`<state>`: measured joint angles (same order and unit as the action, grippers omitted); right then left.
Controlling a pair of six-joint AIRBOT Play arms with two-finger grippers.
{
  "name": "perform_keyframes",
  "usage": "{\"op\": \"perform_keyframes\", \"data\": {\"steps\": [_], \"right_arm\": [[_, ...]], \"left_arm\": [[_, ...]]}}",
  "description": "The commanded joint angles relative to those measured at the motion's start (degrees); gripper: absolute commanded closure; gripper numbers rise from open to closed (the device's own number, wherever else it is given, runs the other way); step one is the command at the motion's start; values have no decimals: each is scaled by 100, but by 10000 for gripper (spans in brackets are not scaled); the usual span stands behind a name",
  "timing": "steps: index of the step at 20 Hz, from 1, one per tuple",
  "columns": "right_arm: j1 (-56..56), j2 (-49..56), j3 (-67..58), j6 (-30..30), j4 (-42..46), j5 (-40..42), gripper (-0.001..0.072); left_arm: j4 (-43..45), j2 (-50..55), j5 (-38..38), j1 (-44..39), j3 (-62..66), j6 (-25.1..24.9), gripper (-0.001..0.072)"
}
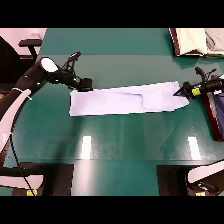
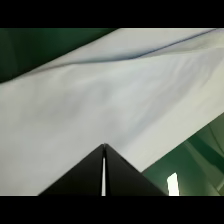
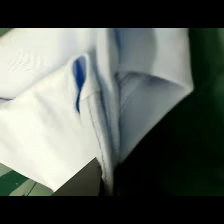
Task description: Fold the shirts.
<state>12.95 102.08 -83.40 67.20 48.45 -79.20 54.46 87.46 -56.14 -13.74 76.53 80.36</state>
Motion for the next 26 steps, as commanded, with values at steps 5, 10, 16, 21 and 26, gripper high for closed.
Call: {"op": "perform_keyframes", "data": {"steps": [5, 10, 16, 21, 26], "right_arm": [[-544, -1239, -1108, 595, -94, -463, 694], [-1716, -1423, -2076, 907, -94, -518, 694], [-2695, -1421, -2472, 940, -72, -380, 693], [-2918, -1360, -2472, 922, -74, -284, 693], [-3554, -1178, -2474, 688, -94, -146, 693]], "left_arm": [[-431, 1156, 625, -960, 1075, 74, 684], [-682, 2251, 560, -1552, 2208, 282, 684], [-717, 2826, 647, -1939, 2798, 372, 684], [-385, 2647, 79, -1471, 2986, 369, 684], [474, 1576, -1067, -177, 3021, 352, 683]]}}
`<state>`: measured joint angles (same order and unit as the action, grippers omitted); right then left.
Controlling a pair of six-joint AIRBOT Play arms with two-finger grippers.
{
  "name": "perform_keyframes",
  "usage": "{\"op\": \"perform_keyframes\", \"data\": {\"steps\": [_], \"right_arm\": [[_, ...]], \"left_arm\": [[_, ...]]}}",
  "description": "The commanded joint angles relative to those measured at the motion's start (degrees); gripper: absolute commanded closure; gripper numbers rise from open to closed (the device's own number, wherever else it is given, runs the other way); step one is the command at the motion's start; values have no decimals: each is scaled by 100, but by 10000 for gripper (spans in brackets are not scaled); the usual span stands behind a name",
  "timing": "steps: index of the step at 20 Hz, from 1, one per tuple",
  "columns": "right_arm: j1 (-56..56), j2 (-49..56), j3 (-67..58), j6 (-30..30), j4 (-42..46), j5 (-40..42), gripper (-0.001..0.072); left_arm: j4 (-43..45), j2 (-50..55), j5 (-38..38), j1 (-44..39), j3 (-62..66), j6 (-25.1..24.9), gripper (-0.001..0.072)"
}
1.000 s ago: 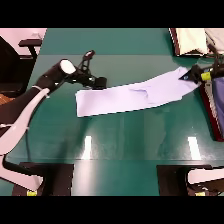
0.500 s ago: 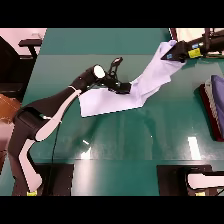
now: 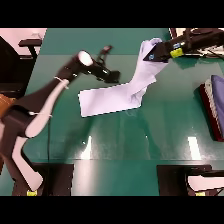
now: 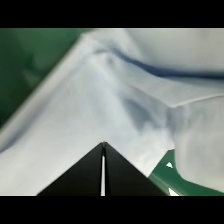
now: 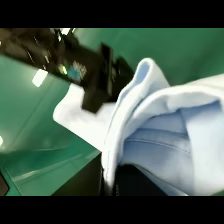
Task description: Fold the shirts.
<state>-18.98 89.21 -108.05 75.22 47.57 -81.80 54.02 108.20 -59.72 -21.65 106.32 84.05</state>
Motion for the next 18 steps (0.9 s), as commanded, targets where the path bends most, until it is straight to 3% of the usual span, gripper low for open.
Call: {"op": "perform_keyframes", "data": {"steps": [1, 5, 6, 8, 9, 13, 18], "right_arm": [[-662, 234, -11, -210, -4, 208, 693], [-2111, 1001, -13, -485, -20, 1239, 688], [-2455, 1211, -15, -739, -116, 1596, 565], [-2892, 1530, -94, -826, -153, 1906, 98], [-2966, 1635, -247, -824, 22, 1711, 65], [-2498, 1405, -310, -293, 1331, 822, 69], [-704, 708, 1366, 293, 1351, 787, 104]], "left_arm": [[697, -748, -876, 874, 42, -50, 683], [1062, -1633, -1250, 1714, 39, -57, 683], [1062, -1812, -1281, 1880, 39, -57, 683], [1060, -2107, -1307, 2157, 42, -57, 682], [1060, -2216, -1355, 2267, 44, -70, 682], [1091, -2433, -1488, 2406, 46, -201, 683], [1056, -2433, -1486, 2406, 44, -201, 683]]}}
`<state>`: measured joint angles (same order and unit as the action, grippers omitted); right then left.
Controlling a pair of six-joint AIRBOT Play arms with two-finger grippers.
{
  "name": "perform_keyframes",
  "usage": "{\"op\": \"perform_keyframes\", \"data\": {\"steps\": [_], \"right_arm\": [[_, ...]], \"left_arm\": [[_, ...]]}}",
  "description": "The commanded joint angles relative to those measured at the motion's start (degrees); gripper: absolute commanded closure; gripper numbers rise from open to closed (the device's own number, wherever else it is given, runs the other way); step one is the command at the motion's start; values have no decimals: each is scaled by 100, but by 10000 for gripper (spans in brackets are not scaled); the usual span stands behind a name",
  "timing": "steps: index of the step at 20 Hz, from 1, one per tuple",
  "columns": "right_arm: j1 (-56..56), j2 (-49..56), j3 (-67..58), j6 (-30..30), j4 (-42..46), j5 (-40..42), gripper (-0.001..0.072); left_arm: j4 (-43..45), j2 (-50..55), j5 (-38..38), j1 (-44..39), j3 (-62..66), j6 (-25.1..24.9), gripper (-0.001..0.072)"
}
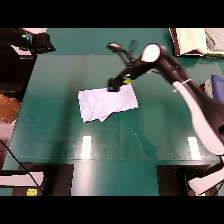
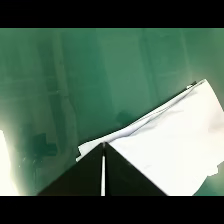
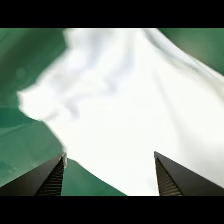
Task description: Fold the shirts.
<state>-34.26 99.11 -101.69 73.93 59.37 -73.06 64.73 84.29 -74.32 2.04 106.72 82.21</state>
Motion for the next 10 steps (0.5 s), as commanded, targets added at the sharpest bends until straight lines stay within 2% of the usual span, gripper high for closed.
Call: {"op": "perform_keyframes", "data": {"steps": [1, 3, 5, 10], "right_arm": [[1154, -317, 988, 581, 162, -59, 104], [1714, -262, 1410, 673, -116, 7, 104], [2090, -48, 1676, 627, -863, 4, 109], [1985, 647, 1808, 286, -1954, 219, 143]], "left_arm": [[-55, -42, -26, 37, 4, -17, 682], [-83, -42, -26, 37, 4, -17, 683], [-94, -37, -26, 37, 0, -17, 682], [-94, -37, -28, 37, 0, -17, 682]]}}
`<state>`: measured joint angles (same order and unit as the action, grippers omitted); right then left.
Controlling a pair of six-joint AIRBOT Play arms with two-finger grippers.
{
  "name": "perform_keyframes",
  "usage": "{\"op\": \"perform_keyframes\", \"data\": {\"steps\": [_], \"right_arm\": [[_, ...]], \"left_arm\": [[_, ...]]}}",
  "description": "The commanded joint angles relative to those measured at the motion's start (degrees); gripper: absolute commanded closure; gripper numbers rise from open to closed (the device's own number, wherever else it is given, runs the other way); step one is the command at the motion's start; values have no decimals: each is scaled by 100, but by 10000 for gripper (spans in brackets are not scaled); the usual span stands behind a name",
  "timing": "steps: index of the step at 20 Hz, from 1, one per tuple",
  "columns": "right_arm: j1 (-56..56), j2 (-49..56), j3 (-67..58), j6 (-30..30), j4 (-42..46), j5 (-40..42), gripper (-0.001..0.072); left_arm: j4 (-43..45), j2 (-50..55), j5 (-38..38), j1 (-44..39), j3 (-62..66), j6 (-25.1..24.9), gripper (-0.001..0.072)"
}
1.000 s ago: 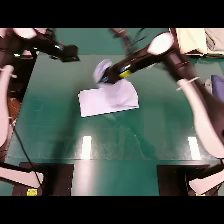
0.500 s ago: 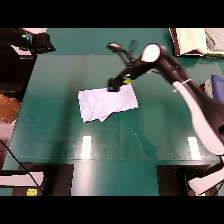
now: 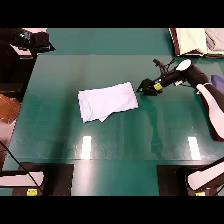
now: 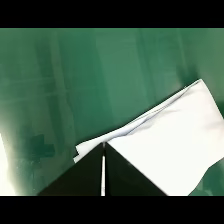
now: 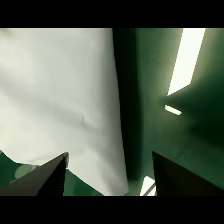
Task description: Fold the shirts.
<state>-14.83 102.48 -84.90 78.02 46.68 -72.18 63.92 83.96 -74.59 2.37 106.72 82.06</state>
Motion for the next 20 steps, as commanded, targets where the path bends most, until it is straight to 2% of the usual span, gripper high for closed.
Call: {"op": "perform_keyframes", "data": {"steps": [1, 3, 6, 8, 9, 10, 13, 15, 20], "right_arm": [[-79, 415, 127, -208, -866, 232, 144], [-341, 566, 118, -319, -1106, 439, 187], [-667, 739, 114, -367, -1298, 625, 210], [-831, 833, 2, -501, -1309, 577, 388], [-890, 848, -98, -713, -1307, 555, 545], [-903, 835, -208, -833, -1307, 555, 674], [-785, 715, -767, -767, -1067, 501, 692], [-463, 417, -1126, -461, -518, 511, 693], [1147, -662, -1478, 341, 796, 459, 692]], "left_arm": [[-13, -4, -11, 4, 0, -2, 682], [-13, -4, -48, 4, 0, -2, 683], [-13, -4, -105, 4, 0, -2, 683], [-57, -4, -107, 4, 0, -2, 682], [-90, -4, -109, 2, 0, -2, 683], [-90, -4, -103, -35, -2, -4, 683], [-85, -4, -52, -343, 0, -101, 684], [-85, -4, -35, -645, 0, -155, 684], [-90, -4, 57, -1252, 0, -304, 683]]}}
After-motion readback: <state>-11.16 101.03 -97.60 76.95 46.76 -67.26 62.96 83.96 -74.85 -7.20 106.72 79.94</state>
